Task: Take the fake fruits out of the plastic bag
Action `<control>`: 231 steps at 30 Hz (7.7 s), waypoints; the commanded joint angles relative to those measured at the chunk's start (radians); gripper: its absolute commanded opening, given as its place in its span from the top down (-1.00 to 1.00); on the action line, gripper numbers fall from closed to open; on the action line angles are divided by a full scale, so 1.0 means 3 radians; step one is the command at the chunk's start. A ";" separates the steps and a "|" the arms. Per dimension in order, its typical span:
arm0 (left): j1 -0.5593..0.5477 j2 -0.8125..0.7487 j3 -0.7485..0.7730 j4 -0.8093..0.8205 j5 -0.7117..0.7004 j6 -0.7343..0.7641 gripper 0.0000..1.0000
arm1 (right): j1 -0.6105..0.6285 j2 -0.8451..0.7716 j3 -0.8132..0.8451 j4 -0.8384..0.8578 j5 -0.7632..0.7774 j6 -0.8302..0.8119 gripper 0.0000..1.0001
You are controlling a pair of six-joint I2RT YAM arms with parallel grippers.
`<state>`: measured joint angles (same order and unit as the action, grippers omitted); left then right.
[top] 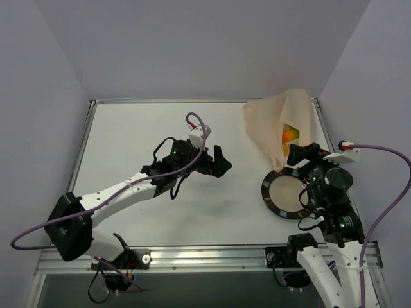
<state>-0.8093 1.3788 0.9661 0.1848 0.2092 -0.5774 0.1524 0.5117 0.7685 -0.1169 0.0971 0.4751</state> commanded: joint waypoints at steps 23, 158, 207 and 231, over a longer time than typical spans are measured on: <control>-0.0938 0.1707 0.2250 -0.0606 -0.0544 0.1040 -0.90 | -0.0119 0.0640 0.0067 -0.0081 0.1093 -0.0096 -0.24; -0.0023 0.2118 0.2532 0.0432 0.0105 -0.0065 0.95 | -0.0687 0.2715 0.1012 0.0763 -0.0445 -0.0494 0.67; -0.0330 0.3108 0.4871 -0.1699 -0.0539 0.1260 -0.92 | -0.1316 0.2405 -0.0480 0.1893 -0.1464 0.0446 0.51; 0.0018 0.3152 0.4295 -0.0714 -0.0069 0.0662 0.95 | -0.1403 0.2589 -0.0573 0.1888 -0.1009 0.0349 0.46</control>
<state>-0.8021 2.5061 2.3619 -0.1688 0.1600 -0.3206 -0.2623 1.2915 0.5961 0.4381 -0.2508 0.6010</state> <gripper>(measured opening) 0.029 0.260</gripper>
